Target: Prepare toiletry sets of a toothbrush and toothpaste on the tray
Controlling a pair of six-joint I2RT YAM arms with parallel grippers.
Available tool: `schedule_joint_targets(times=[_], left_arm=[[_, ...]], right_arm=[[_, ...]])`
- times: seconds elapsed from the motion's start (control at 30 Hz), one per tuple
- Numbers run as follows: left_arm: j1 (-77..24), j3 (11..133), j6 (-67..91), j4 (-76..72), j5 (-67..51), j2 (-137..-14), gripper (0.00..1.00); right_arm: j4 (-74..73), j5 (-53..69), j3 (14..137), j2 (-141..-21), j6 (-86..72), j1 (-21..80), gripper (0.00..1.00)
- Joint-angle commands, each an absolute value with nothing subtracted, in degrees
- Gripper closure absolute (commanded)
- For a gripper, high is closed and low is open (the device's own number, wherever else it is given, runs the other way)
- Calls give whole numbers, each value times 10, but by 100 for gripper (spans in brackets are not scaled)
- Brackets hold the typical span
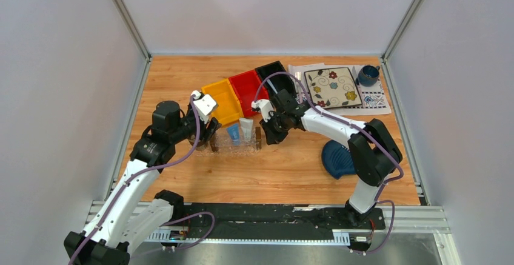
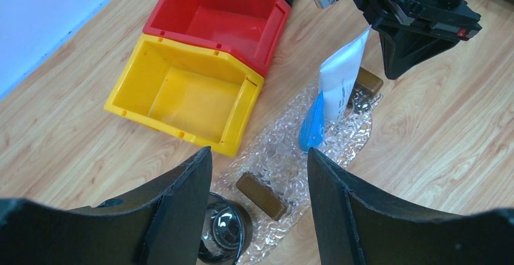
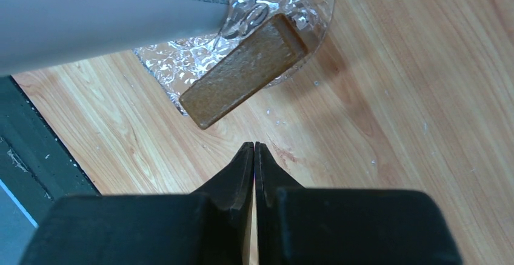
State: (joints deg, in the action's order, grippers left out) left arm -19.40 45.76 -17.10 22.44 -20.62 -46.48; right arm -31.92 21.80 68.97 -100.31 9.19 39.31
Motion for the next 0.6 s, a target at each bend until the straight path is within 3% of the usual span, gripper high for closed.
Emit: schedule_joint_targets(times=[0.0, 0.57], left_arm=[[-190, 454, -182, 206, -205, -457, 34], [-189, 454, -182, 202, -207, -461, 34]], right_arm=[[-308, 236, 714, -1006, 83, 398, 94], [-297, 240, 722, -1018, 82, 401, 96]])
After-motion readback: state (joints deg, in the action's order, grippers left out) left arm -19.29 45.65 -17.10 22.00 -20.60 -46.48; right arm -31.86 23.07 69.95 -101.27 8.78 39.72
